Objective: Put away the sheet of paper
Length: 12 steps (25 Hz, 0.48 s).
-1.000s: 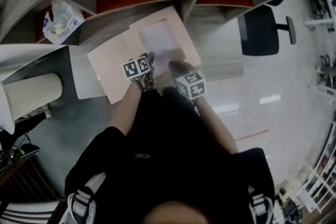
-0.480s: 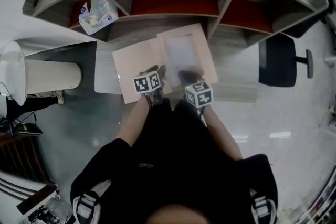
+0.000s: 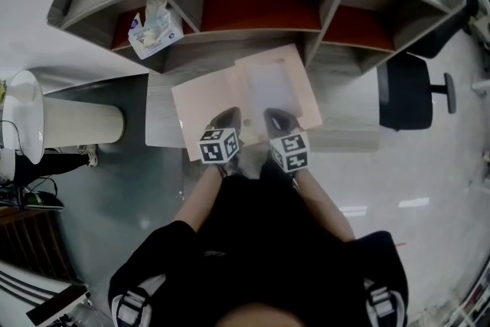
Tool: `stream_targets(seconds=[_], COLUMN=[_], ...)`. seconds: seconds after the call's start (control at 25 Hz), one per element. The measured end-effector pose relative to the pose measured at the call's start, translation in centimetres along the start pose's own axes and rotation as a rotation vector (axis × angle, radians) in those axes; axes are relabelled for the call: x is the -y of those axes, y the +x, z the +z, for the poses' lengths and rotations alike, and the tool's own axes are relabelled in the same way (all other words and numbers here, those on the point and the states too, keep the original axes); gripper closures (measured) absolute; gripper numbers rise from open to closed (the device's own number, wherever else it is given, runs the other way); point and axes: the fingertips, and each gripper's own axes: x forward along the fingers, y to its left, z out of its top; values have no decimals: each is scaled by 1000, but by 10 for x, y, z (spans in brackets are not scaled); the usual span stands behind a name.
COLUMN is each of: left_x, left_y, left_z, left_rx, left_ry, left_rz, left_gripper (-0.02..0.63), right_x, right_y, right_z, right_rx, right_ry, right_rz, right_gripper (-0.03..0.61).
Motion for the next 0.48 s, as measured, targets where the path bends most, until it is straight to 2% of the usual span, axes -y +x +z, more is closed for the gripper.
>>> stream_targets(seconds=[0.24, 0.48], left_x=[8, 4], left_y=[-36, -88], left_z=[30, 47], left_rx=[119, 225], left_ry=[116, 234], left_rz=[-32, -53], left_gripper=[568, 568], right_x=[-14, -49], right_y=[-21, -46], right_z=[33, 54], right_rx=[131, 228], right_ry=[-102, -106], right_rz=[-165, -265], right_gripper=[557, 560])
